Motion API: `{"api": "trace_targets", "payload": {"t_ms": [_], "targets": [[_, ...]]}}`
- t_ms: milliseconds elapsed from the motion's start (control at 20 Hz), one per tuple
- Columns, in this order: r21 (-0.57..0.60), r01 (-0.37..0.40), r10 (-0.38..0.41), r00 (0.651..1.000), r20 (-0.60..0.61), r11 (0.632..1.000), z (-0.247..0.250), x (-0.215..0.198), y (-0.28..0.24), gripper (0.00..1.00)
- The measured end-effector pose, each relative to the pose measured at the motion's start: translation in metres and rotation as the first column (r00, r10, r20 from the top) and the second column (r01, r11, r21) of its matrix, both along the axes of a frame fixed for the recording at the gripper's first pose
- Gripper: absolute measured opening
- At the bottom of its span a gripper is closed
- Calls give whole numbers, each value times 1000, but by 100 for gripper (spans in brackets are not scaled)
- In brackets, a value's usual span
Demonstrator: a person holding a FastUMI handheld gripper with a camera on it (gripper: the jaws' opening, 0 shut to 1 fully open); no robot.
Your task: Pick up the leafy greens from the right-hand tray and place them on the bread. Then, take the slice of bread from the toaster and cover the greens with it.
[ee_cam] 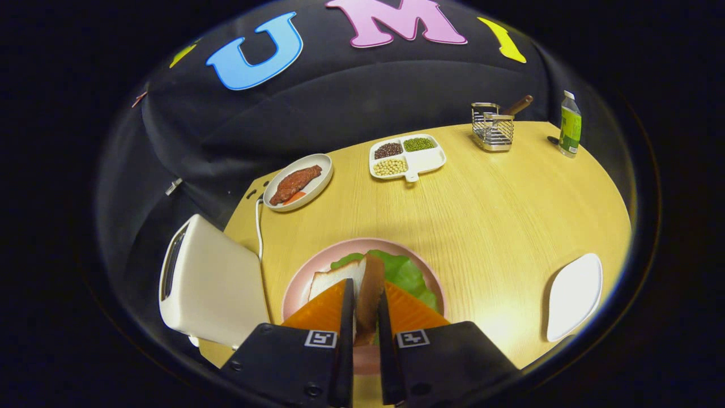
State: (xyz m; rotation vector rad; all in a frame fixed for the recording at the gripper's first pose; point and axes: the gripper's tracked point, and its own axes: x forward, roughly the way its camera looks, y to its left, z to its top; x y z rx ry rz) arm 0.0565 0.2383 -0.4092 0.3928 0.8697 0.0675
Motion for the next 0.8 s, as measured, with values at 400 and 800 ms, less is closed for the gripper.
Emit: {"api": "trace_targets", "payload": {"t_ms": [400, 800], "targets": [[-116, -59, 59, 998, -9, 992, -12, -12, -23, 87], [-176, -70, 95, 986, 135, 982, 46, -13, -65, 98]]}}
